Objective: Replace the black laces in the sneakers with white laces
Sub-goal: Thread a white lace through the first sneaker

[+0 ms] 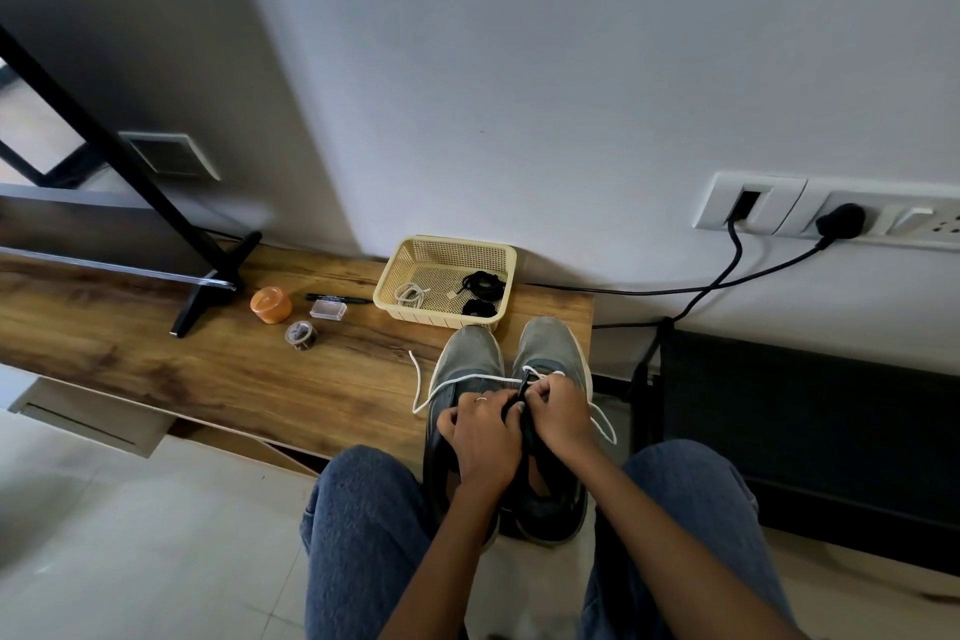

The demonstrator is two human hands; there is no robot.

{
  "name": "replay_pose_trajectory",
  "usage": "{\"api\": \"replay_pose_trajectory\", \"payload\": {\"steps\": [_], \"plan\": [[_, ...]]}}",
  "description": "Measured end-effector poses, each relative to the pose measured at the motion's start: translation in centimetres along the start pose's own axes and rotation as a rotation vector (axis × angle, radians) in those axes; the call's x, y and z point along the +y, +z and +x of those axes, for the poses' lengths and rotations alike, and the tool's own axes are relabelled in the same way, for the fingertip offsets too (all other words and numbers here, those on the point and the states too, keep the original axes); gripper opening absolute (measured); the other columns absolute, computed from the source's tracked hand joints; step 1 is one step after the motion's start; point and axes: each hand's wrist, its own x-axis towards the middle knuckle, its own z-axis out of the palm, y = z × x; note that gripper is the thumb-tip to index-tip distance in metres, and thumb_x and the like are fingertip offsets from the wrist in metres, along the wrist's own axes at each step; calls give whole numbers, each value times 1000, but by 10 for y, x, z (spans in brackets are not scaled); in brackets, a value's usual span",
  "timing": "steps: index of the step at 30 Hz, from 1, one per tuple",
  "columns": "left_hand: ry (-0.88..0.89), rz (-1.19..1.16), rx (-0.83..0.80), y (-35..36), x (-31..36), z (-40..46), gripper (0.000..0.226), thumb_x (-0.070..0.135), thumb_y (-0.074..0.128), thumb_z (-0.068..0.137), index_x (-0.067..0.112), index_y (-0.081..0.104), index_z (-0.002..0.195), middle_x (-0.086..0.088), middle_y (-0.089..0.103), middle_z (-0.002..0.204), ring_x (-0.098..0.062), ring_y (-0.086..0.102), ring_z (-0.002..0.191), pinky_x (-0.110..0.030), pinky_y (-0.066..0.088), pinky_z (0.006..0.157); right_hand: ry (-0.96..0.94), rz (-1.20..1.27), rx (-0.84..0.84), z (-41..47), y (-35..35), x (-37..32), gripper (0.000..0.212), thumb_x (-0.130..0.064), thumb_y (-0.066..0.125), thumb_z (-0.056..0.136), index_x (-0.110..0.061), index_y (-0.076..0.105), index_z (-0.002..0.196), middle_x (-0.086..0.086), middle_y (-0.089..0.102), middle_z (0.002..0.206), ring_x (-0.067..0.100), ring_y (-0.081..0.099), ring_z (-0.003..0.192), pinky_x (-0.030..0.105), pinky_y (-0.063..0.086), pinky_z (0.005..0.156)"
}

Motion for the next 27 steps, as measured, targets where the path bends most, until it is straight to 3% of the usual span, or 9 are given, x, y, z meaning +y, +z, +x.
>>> {"api": "replay_pose_trajectory", "payload": {"steps": [2,5,7,13,19,23,27], "plan": [[-12,-18,-9,0,1,0,27,32,47,97,30,65,118,8,67,109,-10,47,113,-27,14,88,34,26,-48,4,-1,2,22,-5,54,86,1,61,65,10,59,63,19,52,63,32,40,62],[-41,-17,-40,-2,2,1,29,34,46,98,29,64,120,6,67,113,-12,48,116,-29,15,93,86,62,-79,5,-2,5,22,-3,56,84,13,61,69,25,64,71,19,50,61,29,35,57],[-52,-4,-69,-2,2,3,30,35,44,98,29,63,121,5,66,114,-12,48,117,-30,15,95,86,81,-68,4,-2,4,21,-3,56,82,14,61,70,27,63,69,19,49,60,31,36,56],[-28,7,-90,-6,3,2,28,34,45,99,30,62,120,6,66,112,-11,48,115,-28,13,93,116,127,-28,0,-2,0,30,-1,53,82,-11,49,53,4,52,54,17,47,57,30,36,58],[50,38,-111,-10,1,2,28,31,45,99,31,62,121,9,65,114,-12,45,116,-30,13,89,84,77,22,-3,4,-2,17,-1,52,83,-5,61,69,8,66,77,21,59,77,28,38,63],[18,7,-121,-8,-1,0,31,31,37,102,29,64,116,7,66,112,-13,47,113,-29,14,92,116,223,-33,3,-3,2,15,-2,63,85,-5,68,72,7,68,73,16,61,68,23,48,60],[-89,-37,-130,-9,-1,8,39,29,26,103,31,64,108,3,68,102,-13,57,105,-29,16,91,161,404,-76,2,-8,6,22,3,69,80,-12,66,64,3,66,67,13,60,62,13,46,48]]}}
